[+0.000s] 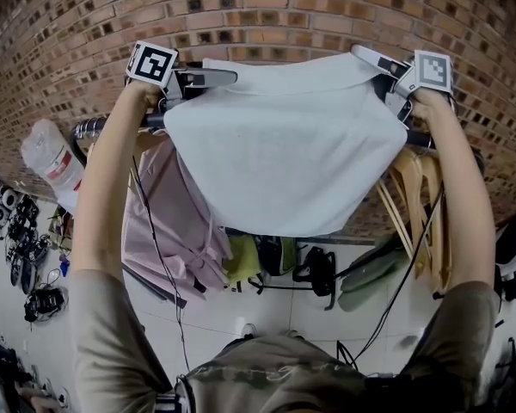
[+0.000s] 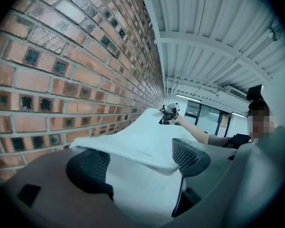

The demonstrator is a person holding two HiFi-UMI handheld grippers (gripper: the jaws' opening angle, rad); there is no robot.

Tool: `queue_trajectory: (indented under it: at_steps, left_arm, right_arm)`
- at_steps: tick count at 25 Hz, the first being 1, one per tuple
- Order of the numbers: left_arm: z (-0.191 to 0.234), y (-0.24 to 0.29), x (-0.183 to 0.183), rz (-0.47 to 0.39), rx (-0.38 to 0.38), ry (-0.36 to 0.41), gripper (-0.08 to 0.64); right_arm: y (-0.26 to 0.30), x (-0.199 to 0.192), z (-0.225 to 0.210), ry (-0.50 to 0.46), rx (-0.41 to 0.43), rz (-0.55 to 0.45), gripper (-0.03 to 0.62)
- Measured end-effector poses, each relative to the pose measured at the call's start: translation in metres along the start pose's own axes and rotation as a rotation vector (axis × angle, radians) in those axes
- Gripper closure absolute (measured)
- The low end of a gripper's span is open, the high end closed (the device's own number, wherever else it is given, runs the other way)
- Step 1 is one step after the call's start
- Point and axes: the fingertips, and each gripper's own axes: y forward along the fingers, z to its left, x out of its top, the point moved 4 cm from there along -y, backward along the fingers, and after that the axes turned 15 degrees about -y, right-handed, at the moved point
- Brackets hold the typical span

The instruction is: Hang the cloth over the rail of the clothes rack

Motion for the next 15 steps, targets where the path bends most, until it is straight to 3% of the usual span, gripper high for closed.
queue_trajectory:
  at_steps: [4, 9, 15]
  left_arm:
    - [-0.0017, 0.0015, -0.0007, 0.012, -0.010, -0.016, 0.149]
    - [-0.0056, 0.0031, -0.0023, 0.018, -0.038, -0.026, 0.048]
    - [-0.0064, 0.0042, -0.0002, 0.000, -0.047, -0.030, 0.009]
  right_arm:
    - [-0.0008, -0.0008, 0.0004, 0.008, 0.002, 0.005, 0.224]
    - [0.0005, -0.0041, 0.0019, -0.029, -0.012, 0.036, 0.225]
    - [0.0008, -0.0021, 0.0055, -0.040, 0.005, 0.024, 0.225]
